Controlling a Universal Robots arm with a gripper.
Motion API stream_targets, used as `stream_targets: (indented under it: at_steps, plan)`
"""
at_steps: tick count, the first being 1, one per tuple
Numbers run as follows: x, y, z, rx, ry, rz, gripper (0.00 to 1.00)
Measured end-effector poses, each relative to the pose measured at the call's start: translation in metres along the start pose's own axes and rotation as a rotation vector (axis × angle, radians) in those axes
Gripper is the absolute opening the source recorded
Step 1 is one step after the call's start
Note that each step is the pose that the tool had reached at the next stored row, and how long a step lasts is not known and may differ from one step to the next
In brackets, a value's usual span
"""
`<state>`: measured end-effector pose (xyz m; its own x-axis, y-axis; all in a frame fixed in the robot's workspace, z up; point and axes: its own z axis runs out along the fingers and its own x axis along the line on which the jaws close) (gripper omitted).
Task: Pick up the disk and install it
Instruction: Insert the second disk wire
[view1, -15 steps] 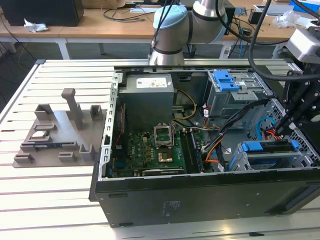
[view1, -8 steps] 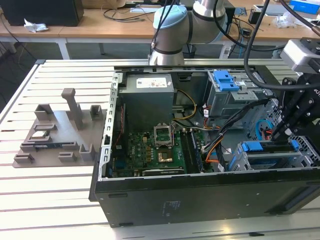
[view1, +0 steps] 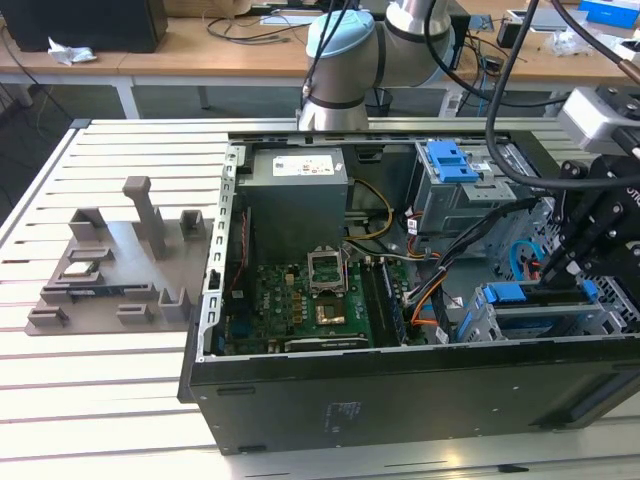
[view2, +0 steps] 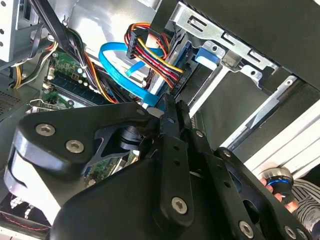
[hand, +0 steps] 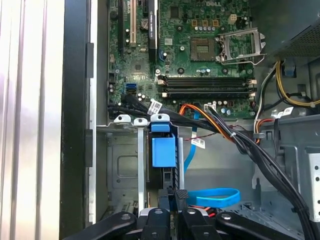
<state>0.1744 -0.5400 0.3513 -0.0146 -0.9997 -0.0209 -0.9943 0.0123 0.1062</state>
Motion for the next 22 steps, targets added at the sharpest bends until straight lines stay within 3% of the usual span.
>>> stream_targets:
  at_steps: [16, 22]
  plan:
    - [0.0011, 0.0027, 0.0075, -0.0002, -0.0012, -0.008, 0.16]
    - [0.001, 0.0015, 0.0041, -0.0005, -0.0032, -0.015, 0.16]
